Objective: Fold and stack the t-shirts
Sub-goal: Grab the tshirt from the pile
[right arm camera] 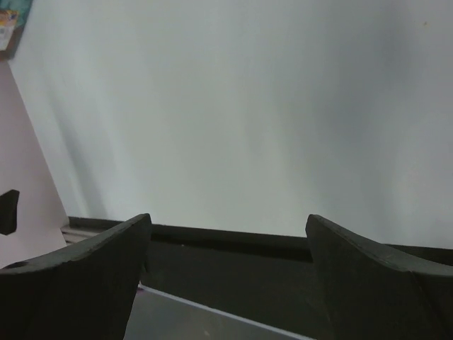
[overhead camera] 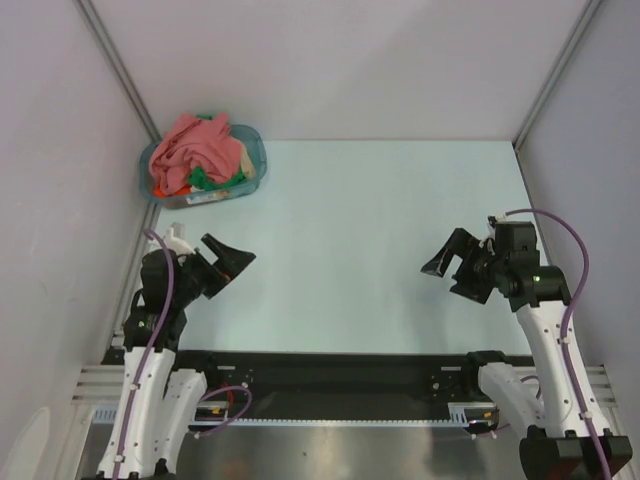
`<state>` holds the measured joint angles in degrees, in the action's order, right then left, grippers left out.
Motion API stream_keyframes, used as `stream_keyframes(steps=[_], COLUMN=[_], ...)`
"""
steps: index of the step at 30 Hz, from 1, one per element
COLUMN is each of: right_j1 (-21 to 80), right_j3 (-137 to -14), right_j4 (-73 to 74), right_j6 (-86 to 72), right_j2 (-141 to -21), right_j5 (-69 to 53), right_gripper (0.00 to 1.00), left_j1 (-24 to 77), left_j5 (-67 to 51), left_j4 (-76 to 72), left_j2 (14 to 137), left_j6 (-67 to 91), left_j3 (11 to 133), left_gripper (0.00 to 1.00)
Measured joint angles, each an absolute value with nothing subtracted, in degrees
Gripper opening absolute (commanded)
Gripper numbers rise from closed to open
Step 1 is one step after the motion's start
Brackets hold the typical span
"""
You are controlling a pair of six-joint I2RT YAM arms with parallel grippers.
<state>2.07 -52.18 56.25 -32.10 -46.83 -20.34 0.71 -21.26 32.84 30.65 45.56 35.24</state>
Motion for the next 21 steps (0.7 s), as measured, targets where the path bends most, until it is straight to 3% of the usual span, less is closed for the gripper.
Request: stream_keyframes(steps=[6,12,14,15,16,17,19,21], right_j1=[5.3,9.63,10.9,11.29,11.51,11.62,11.81,11.9], right_j3=[-58.89,-65.1,-67.16,-68.01,-68.62,-69.12,-69.52,-69.8], right_j4=[60.75,61.91,62.7,62.89,62.94,62.94,62.85,62.87], right_j6=[-28.53,-25.39,-24.08,-23.44,-22.96,-22.46,-21.91,-21.76], right_j2=[-51.59,-53.17,-54.92,-55.9,-56.88,-57.87,-59.37,-60.62], right_j5=[-21.63,-24.73,-25.08,-25.21,-25.3,-25.32,-25.36,-25.32], right_gripper=[1.0,1.0,1.0,1.0,1.0,1.0,0.99,1.0], left_j1=[0.71,2.66,2.85,2.83,2.68,2.28,0.64,-1.5], left_j5=[-18.28,-8.1,-4.19,-1.98,-0.34,0.64,1.04,1.28], left_j4=[34.89,34.02,33.93,33.39,33.23,33.65,33.71,32.29], left_j2=[36.1,58.33,66.87,71.35,75.48,79.59,88.73,95.9], left_j6=[41.87,32.95,29.63,27.62,25.76,23.73,20.43,19.07], left_j3=[43.57,62.5,70.94,75.4,79.7,84.51,95.96,104.51], left_gripper=[0.98,0.98,0.91,0.83,0.82,0.83,0.95,0.98])
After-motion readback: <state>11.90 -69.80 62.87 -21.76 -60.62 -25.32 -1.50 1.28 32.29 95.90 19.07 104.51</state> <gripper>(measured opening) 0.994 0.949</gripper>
